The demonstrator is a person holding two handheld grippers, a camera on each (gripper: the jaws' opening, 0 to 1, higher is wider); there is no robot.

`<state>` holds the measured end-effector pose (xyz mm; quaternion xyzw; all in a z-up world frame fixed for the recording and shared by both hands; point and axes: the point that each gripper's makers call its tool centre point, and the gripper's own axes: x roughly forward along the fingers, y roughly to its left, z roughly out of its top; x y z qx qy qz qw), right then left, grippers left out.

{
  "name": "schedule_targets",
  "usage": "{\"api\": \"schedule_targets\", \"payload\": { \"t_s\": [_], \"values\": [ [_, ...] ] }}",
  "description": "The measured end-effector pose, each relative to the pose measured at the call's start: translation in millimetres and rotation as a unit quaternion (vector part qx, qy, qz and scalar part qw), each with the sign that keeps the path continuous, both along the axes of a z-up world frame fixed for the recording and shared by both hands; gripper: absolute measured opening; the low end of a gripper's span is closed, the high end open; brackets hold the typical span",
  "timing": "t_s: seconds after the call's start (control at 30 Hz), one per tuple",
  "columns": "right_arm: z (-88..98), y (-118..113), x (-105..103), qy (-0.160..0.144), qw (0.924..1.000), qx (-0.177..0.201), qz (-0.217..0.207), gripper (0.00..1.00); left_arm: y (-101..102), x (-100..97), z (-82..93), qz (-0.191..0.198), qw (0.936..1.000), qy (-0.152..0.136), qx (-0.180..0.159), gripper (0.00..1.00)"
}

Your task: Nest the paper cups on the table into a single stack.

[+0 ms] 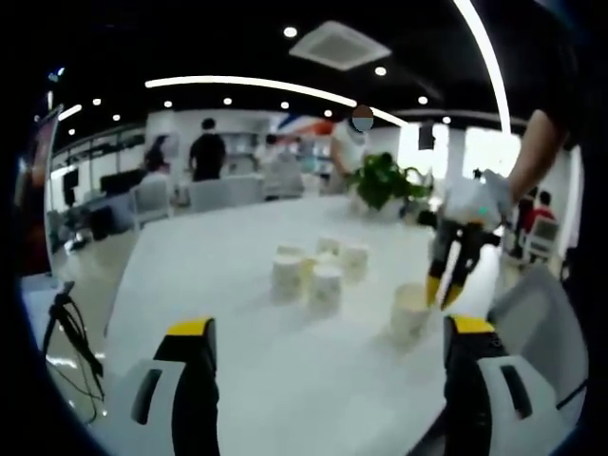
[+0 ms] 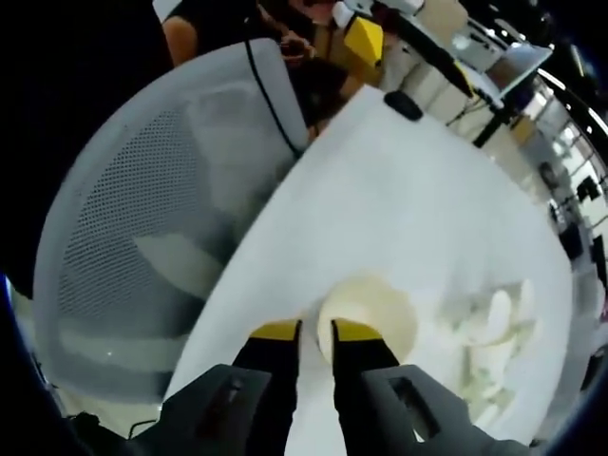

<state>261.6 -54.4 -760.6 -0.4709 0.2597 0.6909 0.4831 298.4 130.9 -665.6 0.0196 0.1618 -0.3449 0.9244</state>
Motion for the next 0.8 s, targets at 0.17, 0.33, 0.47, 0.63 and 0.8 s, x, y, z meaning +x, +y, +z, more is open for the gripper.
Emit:
{"api": "schedule_targets", "payload": {
  "t_s": [0.17,0.33,0.47,0.63,0.8],
  "values": [
    [6.1,1,3,0.003,0.9999,0.012,-0.008,0.12,-1,0.7,1.6,-0.003,1.0,-0.002,0.001,1.0],
    [19.5,2,9,0.03,0.9965,0.046,-0.063,0.13,-2,4.7,3.3,-0.006,0.9999,-0.007,0.004,0.99],
    [32.0,2,17,0.049,0.9896,0.081,-0.108,0.14,-4,8.3,3.5,-0.008,0.9999,-0.008,0.007,1.0],
    [41.0,-5,32,0.047,0.9818,0.105,-0.151,0.17,-7,9.8,1.6,-0.014,0.9998,-0.006,0.011,1.0],
    [53.4,-8,47,0.037,0.9716,0.136,-0.19,0.17,-10,10.8,0.2,-0.019,0.9998,-0.003,0.011,1.0]
  ]
}}
